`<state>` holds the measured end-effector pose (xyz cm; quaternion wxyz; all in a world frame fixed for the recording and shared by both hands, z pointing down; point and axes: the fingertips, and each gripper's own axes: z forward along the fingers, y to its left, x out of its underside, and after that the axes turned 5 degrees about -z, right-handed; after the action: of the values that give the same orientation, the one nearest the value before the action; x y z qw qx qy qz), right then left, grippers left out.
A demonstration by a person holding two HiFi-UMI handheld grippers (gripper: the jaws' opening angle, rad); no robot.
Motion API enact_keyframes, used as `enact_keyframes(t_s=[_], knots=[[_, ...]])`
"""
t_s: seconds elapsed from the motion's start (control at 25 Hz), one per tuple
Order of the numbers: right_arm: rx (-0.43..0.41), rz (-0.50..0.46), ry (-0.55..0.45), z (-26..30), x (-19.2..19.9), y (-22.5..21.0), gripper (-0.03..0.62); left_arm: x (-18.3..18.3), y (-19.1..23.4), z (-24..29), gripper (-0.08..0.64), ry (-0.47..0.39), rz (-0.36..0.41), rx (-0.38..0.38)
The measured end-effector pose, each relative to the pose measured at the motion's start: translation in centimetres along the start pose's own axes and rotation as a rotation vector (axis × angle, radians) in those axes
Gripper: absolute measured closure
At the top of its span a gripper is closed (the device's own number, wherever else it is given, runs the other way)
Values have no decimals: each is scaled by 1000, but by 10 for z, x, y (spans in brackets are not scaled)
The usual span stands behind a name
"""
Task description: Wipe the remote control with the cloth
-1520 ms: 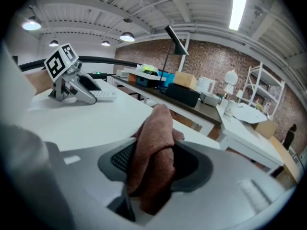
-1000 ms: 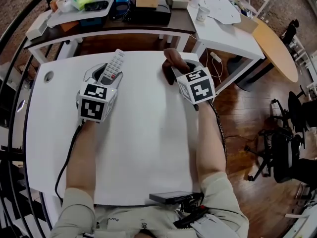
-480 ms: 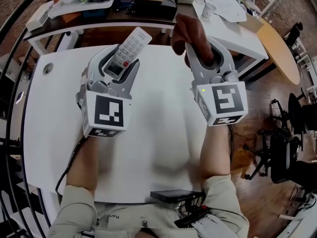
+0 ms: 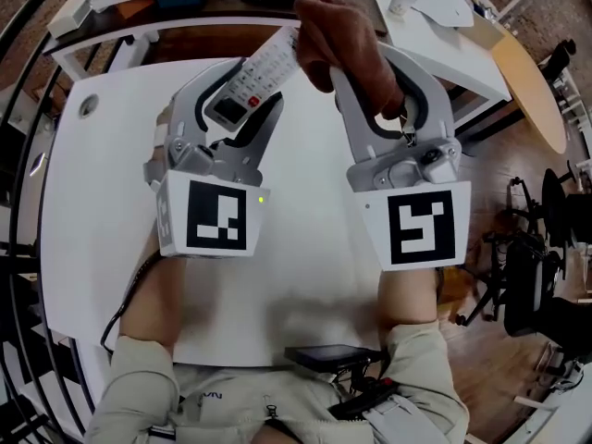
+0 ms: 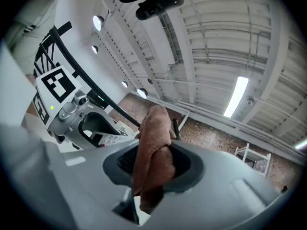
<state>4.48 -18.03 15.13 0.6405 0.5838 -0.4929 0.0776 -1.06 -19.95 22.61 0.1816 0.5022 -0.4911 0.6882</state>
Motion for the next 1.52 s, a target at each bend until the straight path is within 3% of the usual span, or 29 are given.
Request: enact_keyframes(t_s=[0.2,0.52,0.72,0.92,1.16,1.28,1.52], knots=[[-117,-8,21,4,-1,29,488,-5,-6,-2,318,-25,15,-1],[-430,-70,67,-5,-4,93,490,-9,-8,-6,317,-45,36,5],[-487,-80,60,-10,-8,100,492,-10,-9,-5,318,-54,53,15],[-421,-75,41,-13,-17,84,491,-10,-11,-6,318,-53,66,17],[-91,-40,-21,-17,-30,16,489,-12,-13,-6,318,-55,104,6],[23,-30,-16,-17,-22,-8,489,-11,-16,-6,316,-52,132,-3],[91,19,18,-12,-2,-23,489,-11,-18,-6,316,-48,171,-11]])
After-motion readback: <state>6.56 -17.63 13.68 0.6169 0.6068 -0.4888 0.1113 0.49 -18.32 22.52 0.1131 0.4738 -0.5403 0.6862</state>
